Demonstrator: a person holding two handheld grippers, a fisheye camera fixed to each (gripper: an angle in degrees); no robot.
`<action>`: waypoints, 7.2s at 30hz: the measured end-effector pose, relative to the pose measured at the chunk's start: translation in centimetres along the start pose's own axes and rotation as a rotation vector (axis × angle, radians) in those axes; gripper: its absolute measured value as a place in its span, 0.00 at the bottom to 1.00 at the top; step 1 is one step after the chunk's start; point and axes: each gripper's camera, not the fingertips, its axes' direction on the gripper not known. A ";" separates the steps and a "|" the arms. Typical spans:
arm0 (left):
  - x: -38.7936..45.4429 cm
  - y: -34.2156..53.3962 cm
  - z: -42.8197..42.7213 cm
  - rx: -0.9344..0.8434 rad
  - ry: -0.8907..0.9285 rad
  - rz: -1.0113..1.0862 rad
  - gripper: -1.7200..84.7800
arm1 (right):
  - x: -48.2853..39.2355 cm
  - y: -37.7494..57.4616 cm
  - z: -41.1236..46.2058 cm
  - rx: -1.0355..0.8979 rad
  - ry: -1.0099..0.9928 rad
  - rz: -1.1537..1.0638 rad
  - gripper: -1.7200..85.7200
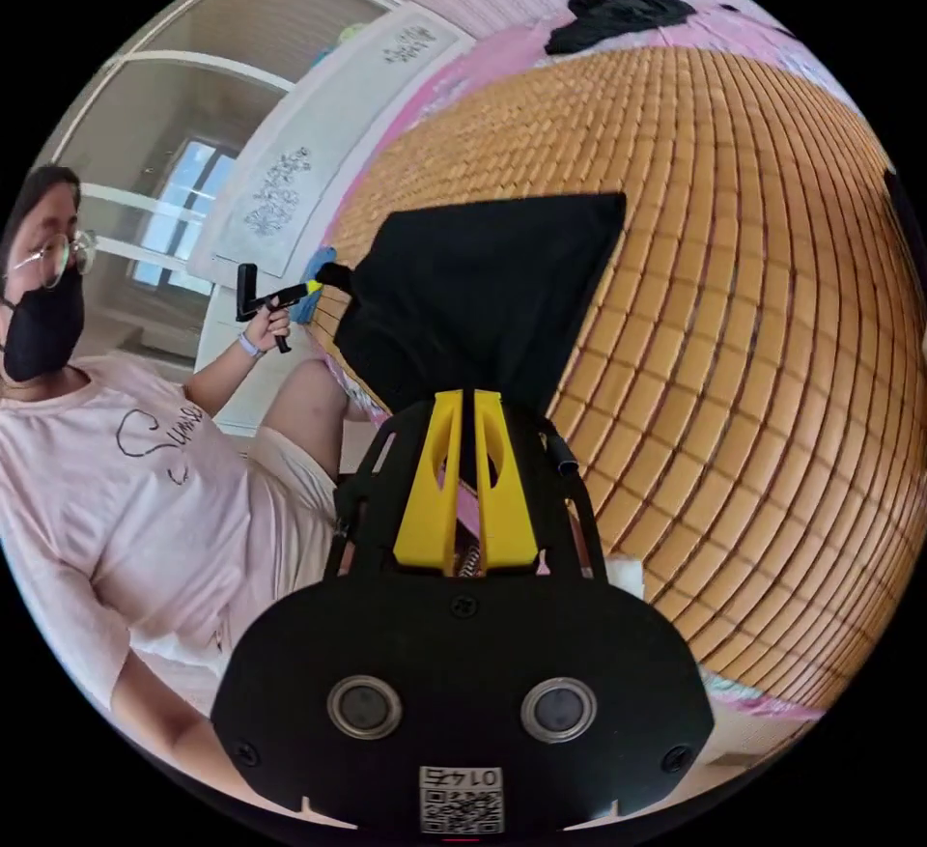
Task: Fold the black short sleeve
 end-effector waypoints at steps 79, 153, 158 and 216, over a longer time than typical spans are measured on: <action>25.7 16.7 28.1 -0.229 -0.222 0.669 0.01 | -16.9 -27.5 28.4 -0.356 0.622 -0.391 0.01; 30.0 19.5 22.1 0.098 0.383 0.677 0.03 | 3.0 7.8 -8.9 0.720 -0.109 0.354 0.04; 24.9 18.3 18.5 0.146 0.249 0.532 0.05 | -2.6 -4.9 -1.0 0.520 -0.114 0.165 0.08; 11.0 27.9 -27.4 0.588 -0.432 -0.102 0.08 | -49.0 -22.3 27.6 0.183 -0.275 -0.921 0.04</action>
